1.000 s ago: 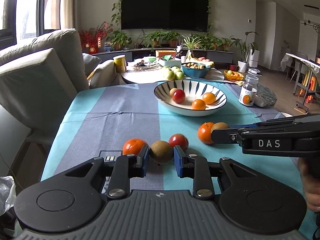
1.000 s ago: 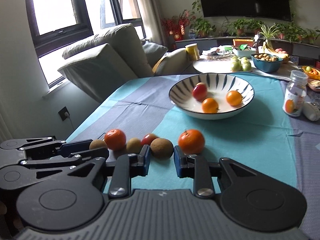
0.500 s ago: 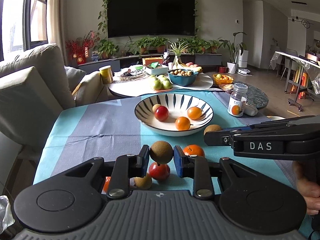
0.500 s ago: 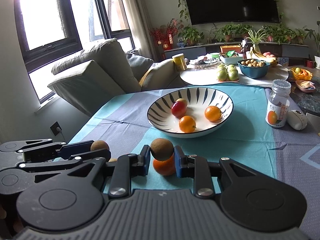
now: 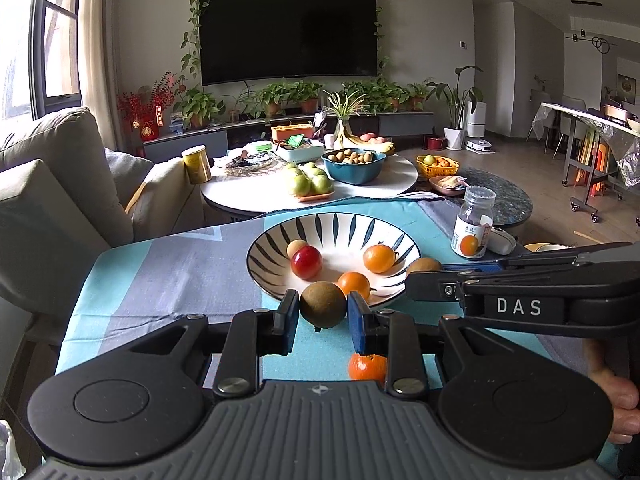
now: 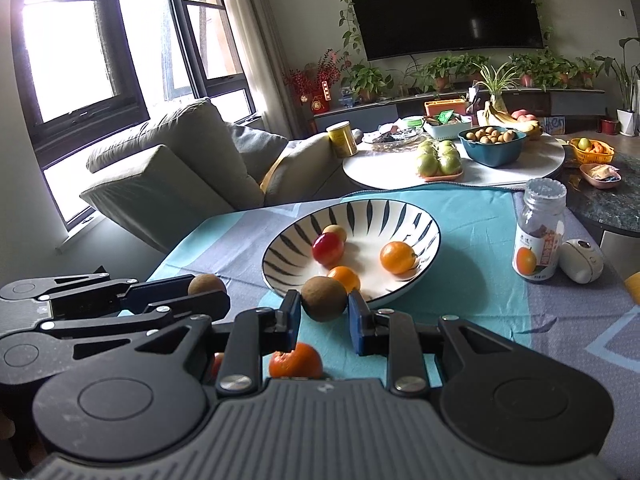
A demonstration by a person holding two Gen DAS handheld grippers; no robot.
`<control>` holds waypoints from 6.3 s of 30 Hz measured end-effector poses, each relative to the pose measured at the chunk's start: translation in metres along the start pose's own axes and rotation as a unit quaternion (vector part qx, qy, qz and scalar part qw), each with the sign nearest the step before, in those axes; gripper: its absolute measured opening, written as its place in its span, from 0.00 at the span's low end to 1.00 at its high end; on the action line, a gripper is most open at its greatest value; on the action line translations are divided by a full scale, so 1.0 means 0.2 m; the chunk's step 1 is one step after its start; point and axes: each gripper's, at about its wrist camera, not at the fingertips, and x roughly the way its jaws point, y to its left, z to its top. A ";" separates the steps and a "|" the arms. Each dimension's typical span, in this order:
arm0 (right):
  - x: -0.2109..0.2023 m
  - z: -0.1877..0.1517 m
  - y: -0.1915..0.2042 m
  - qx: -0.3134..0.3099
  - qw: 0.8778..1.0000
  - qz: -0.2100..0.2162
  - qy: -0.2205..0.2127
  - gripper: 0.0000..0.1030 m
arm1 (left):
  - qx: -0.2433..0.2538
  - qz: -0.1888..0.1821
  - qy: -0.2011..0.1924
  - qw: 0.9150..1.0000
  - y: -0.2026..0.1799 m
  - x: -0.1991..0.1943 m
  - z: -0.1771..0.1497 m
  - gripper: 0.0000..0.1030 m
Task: Organize fruits
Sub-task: 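Carry both kiwis with both tools over the striped bowl, then open the left tool to drop its kiwi while the right tool drops its kiwi, then move both tools back toward the oranges on the cloth, then grasp an orange with the left tool while the right tool grasps another orange, then carry both oranges with both tools over the striped bowl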
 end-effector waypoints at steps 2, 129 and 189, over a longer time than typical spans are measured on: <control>0.01 0.01 -0.01 0.001 1.000 -0.001 -0.001 0.76 | 0.002 0.000 0.001 1.000 0.00 0.02 0.00 0.24; 0.02 -0.15 0.14 -0.042 0.998 0.012 0.050 0.76 | -0.096 0.066 0.069 0.991 0.33 -0.06 -0.33 0.42; 0.13 0.06 -0.09 -0.001 1.000 -0.023 0.016 0.76 | -0.043 -0.012 0.025 0.999 0.07 0.25 0.07 0.36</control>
